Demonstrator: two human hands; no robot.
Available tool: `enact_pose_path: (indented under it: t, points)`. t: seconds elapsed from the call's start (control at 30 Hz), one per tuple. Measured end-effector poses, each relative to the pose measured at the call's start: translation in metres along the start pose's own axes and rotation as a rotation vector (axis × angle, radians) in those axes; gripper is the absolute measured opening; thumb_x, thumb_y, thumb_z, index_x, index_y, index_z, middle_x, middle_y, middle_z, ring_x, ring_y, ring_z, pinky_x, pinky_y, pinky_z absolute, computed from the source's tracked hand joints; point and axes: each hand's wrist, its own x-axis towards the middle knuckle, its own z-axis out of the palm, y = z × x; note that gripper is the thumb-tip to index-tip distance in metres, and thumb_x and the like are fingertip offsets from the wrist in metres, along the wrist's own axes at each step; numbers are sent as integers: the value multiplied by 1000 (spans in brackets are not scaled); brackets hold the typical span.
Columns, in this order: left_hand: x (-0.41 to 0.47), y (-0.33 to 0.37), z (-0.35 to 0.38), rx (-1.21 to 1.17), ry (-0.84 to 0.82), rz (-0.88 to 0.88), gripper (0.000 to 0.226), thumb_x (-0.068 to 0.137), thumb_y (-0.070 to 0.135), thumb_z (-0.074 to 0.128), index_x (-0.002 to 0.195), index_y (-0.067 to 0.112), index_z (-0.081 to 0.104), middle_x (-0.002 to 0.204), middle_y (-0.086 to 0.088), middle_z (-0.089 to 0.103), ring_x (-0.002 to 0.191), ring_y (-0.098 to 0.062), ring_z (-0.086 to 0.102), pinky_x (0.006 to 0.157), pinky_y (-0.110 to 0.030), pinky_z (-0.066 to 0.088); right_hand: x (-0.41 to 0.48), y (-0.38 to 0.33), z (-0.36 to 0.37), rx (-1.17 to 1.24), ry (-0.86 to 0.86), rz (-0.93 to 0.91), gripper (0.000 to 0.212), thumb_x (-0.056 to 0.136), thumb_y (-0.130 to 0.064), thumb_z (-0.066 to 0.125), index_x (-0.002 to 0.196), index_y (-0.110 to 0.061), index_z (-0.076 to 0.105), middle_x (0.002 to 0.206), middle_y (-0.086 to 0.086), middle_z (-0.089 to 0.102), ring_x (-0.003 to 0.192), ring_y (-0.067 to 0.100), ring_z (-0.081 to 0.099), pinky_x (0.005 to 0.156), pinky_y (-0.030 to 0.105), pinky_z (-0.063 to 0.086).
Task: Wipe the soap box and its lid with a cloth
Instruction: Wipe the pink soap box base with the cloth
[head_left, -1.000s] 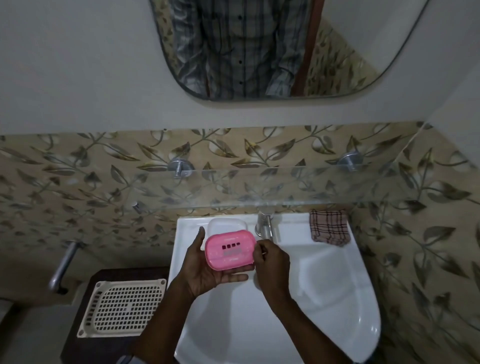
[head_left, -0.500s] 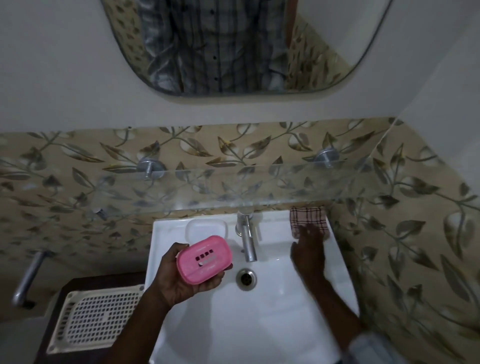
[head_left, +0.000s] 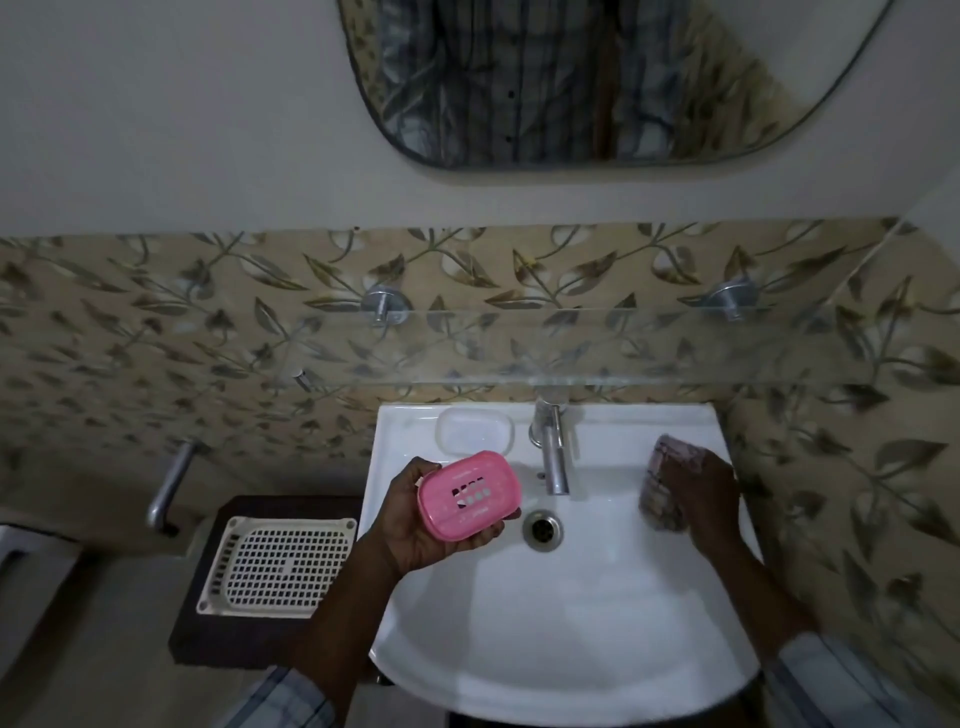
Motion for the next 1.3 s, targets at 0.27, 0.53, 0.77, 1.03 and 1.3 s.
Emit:
enact_pose_path:
  t: [0.27, 0.53, 0.77, 1.03, 1.3]
  points:
    - [-18, -8, 23, 67, -22, 7, 70, 81, 35, 51, 141, 0, 50, 139, -34, 48, 117, -58, 52, 102, -64, 41, -143, -41, 2, 366, -366, -33, 21, 79, -4, 67, 95, -16, 72, 89, 6, 78, 73, 22, 75, 56, 30, 58]
    - [-18, -16, 51, 126, 69, 52, 52, 76, 33, 53, 105, -6, 73, 104, -27, 69, 88, -41, 65, 78, -45, 57, -175, -61, 29, -229, -274, -1251, 21, 80, -5, 68, 99, -9, 76, 102, 9, 71, 102, 19, 60, 91, 28, 47]
    - [-13, -17, 60, 190, 133, 108, 50, 71, 32, 54, 100, -4, 71, 95, -24, 68, 82, -37, 67, 76, -40, 57, -168, -71, 37, -458, -436, -1190, 35, 67, 10, 66, 96, -7, 75, 99, 11, 71, 93, 29, 66, 84, 38, 54]
    - [-14, -31, 55, 203, 114, 151, 52, 91, 41, 58, 118, -3, 66, 104, -26, 69, 91, -38, 69, 77, -45, 62, -186, -71, 25, -361, -501, -1137, 41, 65, 13, 63, 99, -7, 74, 100, 10, 71, 95, 24, 61, 83, 30, 48]
    - [-14, -28, 68, 267, 198, 398, 52, 95, 37, 54, 127, -4, 58, 110, -28, 62, 103, -41, 59, 104, -52, 44, -221, -94, 46, -199, -297, -783, 30, 88, -5, 55, 114, -13, 68, 104, 5, 71, 91, 20, 67, 80, 35, 57]
